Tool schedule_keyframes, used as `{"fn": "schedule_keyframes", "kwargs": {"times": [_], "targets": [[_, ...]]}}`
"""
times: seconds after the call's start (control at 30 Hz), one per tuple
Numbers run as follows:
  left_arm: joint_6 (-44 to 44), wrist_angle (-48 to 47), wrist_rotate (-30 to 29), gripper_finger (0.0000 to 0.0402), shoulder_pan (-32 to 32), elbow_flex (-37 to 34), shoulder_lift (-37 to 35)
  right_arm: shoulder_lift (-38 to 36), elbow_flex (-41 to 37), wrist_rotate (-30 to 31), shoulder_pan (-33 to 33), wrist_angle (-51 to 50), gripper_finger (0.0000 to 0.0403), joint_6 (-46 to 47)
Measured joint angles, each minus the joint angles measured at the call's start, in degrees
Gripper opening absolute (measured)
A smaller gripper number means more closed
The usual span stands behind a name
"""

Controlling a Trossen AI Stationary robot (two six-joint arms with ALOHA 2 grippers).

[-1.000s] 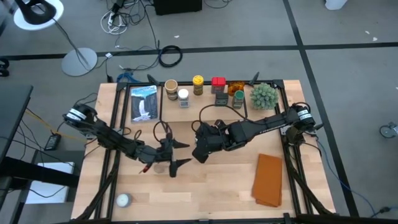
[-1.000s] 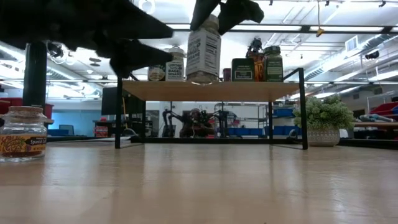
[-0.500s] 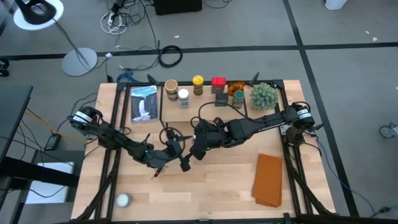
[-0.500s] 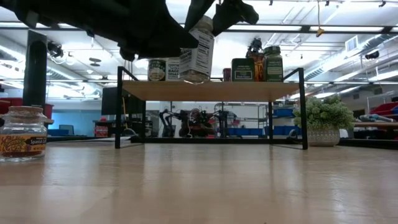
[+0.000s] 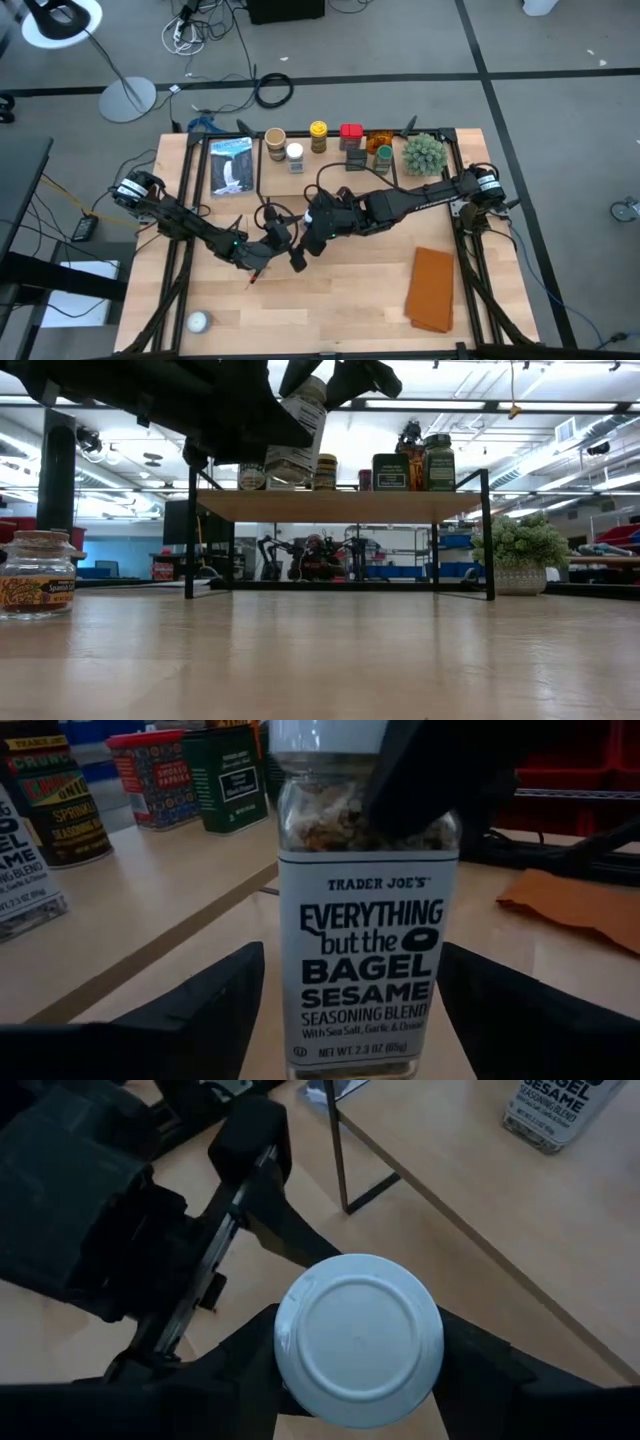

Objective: Shelf spices
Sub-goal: Put the white seasoning bottle on the shelf

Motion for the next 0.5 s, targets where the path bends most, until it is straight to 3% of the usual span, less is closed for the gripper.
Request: {"fn": "schedule_keyframes", "kwargs": {"times": [0.5], "targets": [[-0.1, -0.2, -0.5, 0.0186, 0.0, 0.0, 0.0, 0.0, 0.0, -0.3, -0.3, -0.1, 0.0206, -0.5]]}}
